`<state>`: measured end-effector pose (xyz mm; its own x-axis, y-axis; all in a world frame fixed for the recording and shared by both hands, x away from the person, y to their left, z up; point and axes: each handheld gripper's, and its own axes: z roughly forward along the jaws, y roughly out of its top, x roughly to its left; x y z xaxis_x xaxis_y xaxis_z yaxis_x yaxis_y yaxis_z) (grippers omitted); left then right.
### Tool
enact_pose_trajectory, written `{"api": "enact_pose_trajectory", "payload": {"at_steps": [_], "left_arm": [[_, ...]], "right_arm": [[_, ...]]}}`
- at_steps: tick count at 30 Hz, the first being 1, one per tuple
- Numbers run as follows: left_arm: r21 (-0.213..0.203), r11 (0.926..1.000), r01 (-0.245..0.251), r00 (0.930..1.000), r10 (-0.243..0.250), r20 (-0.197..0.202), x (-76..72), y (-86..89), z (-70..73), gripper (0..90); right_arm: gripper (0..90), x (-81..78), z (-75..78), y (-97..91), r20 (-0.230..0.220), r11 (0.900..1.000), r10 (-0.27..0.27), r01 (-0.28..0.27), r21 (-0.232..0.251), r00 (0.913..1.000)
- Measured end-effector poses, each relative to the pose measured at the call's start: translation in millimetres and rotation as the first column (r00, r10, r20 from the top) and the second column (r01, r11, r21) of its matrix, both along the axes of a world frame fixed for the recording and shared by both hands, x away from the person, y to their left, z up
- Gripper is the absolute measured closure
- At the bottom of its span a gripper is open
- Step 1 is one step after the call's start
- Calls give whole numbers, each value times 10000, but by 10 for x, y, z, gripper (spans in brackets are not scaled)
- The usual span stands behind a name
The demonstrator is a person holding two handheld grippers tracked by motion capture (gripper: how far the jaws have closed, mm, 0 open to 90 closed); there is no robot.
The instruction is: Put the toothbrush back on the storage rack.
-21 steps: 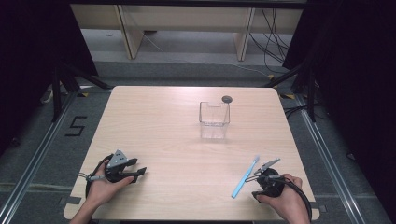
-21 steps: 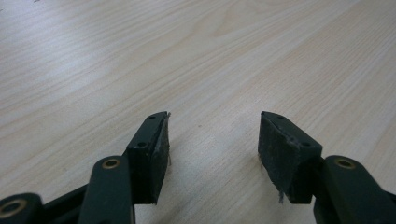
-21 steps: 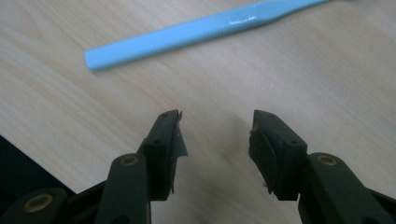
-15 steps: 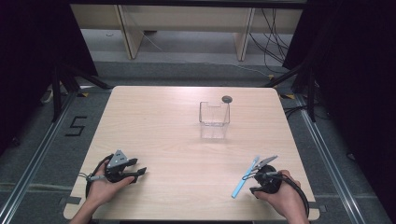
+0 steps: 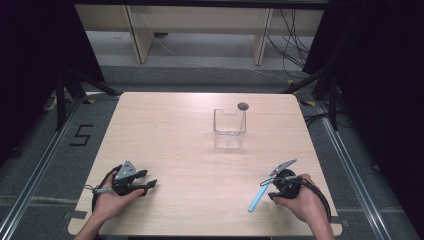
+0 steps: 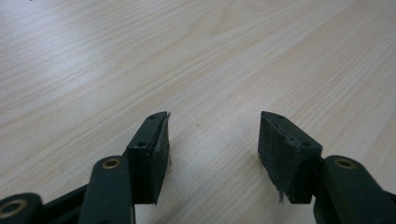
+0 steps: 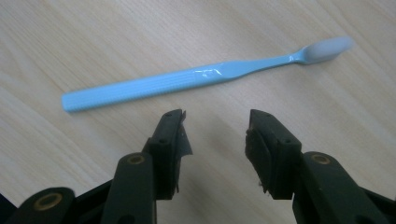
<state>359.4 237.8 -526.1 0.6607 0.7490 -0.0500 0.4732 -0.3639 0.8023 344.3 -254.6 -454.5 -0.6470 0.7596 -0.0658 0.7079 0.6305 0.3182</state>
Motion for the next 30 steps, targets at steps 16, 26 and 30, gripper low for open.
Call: {"api": "enact_pose_trajectory", "payload": {"at_steps": [16, 26, 30], "left_arm": [[34, 10000, 49, 10000, -49, -11, 6, -1, -3, 429], [-13, 10000, 30, 10000, -30, -16, 1, 1, 0, 429], [-26, 10000, 39, 10000, -39, 1, -1, 1, 0, 429]], "right_arm": [[569, 149, -18, 7, -1068, 9918, -1151, 1202, 427, 9876], [554, 362, -18, 127, -2287, 8750, -4591, 4815, 509, 8585], [563, 441, -69, 156, -2185, 8683, -4713, 4930, 551, 8545]]}}
